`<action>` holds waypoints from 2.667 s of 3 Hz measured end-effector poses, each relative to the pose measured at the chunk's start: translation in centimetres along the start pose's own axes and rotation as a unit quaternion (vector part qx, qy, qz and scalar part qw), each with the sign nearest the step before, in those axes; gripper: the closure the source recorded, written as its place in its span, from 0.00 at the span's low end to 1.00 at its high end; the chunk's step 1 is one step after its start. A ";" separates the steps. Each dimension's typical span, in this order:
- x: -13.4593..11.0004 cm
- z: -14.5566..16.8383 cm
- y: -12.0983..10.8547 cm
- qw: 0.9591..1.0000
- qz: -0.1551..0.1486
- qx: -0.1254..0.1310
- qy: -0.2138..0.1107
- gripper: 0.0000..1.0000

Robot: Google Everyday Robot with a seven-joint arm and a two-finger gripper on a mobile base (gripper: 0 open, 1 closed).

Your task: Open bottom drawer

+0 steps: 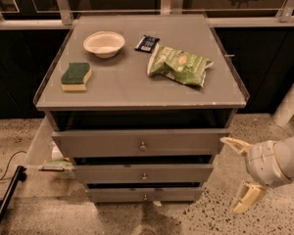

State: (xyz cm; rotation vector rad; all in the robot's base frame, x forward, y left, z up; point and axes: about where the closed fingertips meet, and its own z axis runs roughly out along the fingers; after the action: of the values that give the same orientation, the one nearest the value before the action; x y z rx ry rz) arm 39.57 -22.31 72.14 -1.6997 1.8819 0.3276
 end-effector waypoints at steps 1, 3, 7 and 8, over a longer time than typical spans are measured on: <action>1.1 2.1 0.3 1.000 0.021 -0.012 -0.020 0.00; 7.7 13.4 1.3 0.996 0.026 -0.013 -0.078 0.00; 15.1 24.9 1.2 0.996 0.025 0.029 -0.075 0.00; 17.8 30.5 2.4 0.998 0.040 0.025 -0.042 0.00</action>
Offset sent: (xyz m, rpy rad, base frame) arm 0.0213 0.0151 -0.1721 0.2158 0.0475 0.0105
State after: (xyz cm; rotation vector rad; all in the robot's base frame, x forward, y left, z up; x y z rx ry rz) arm 44.50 -20.19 37.15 -1.5567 1.8847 0.3744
